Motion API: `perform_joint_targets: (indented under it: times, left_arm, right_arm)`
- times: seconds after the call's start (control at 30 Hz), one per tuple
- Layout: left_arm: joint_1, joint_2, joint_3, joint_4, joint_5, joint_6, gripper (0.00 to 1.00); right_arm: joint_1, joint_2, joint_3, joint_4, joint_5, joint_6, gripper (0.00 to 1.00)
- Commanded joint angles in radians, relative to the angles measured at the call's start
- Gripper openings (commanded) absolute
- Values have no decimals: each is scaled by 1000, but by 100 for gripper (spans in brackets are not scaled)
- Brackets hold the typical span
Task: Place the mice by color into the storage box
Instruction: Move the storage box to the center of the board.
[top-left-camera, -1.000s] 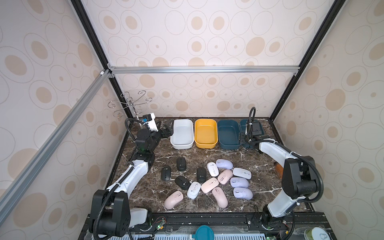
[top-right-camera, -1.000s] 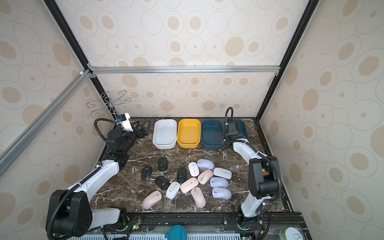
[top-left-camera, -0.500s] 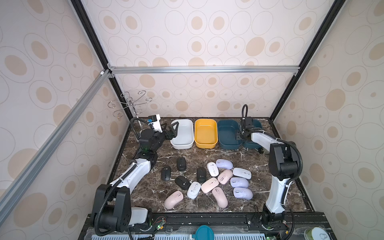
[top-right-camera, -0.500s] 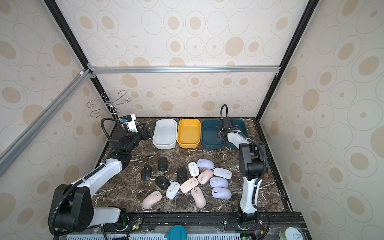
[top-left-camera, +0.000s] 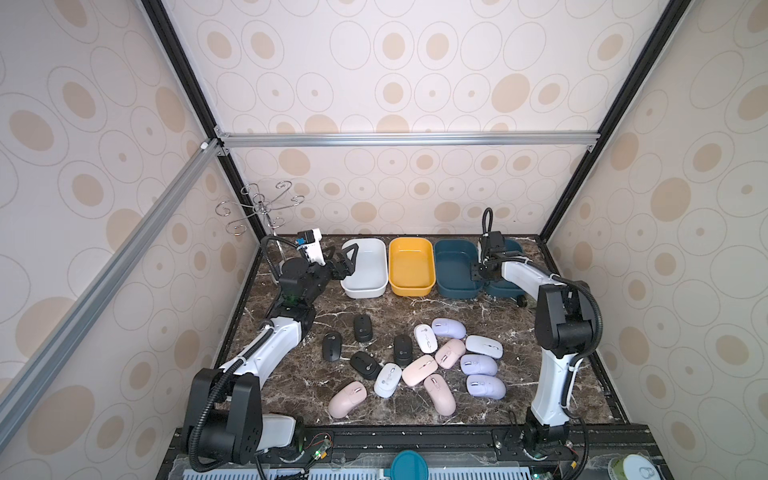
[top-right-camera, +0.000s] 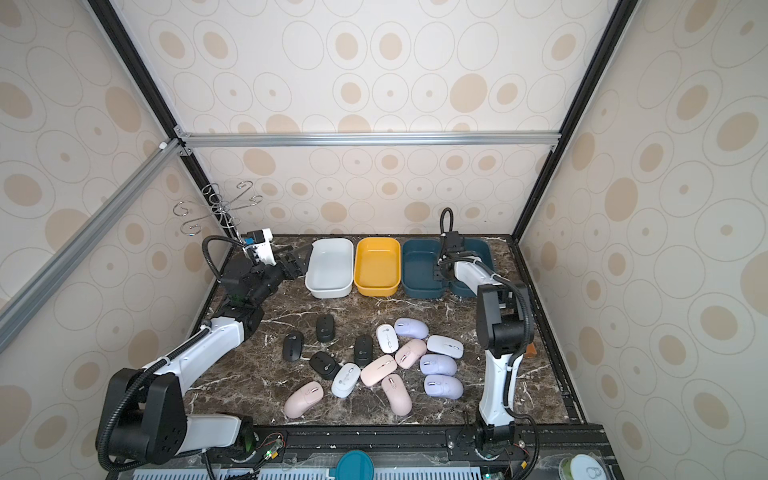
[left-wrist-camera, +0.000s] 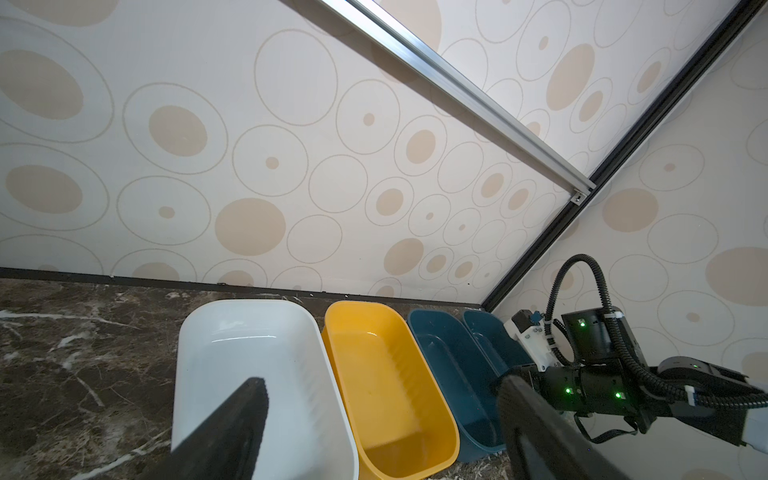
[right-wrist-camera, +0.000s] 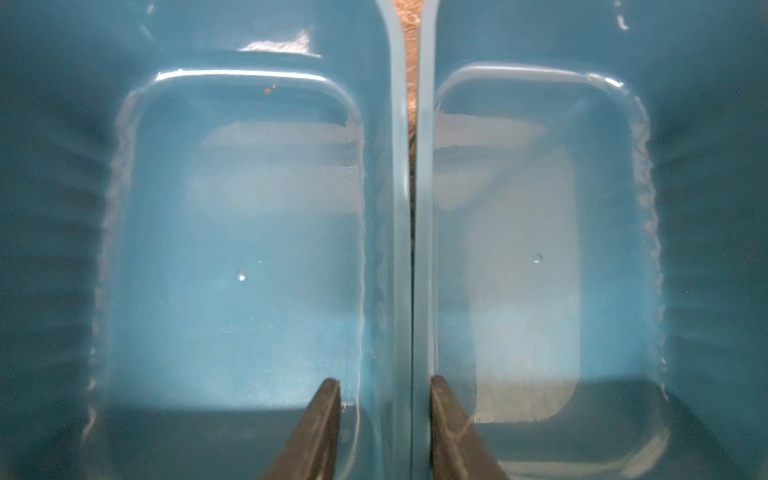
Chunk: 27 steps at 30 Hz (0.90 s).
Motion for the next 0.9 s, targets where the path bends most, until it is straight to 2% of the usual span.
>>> perform_joint_targets:
  times: [0.0,0.2,0.27,0.7,0.87]
  left_arm:
    - [-4,-16,12,24,6,13,88]
    - [-4,-37,23,-8,-9,54,89]
    - [-4,-45,18,-7,-16,56,89]
    - [-5,-68,10,-5,-17,58,89]
    - [-4,-76,3,-2,-21,59,89]
  right_arm:
    - [19,11,15,-33,-51,-22,32]
    - [51,3,11,-33,-45,-20,29]
    - [62,-2,13,-41,-54,-16,25]
    - [162,-11,-11,-25,-28,-5,24]
    - [163,4,4,-26,-46,-16,24]
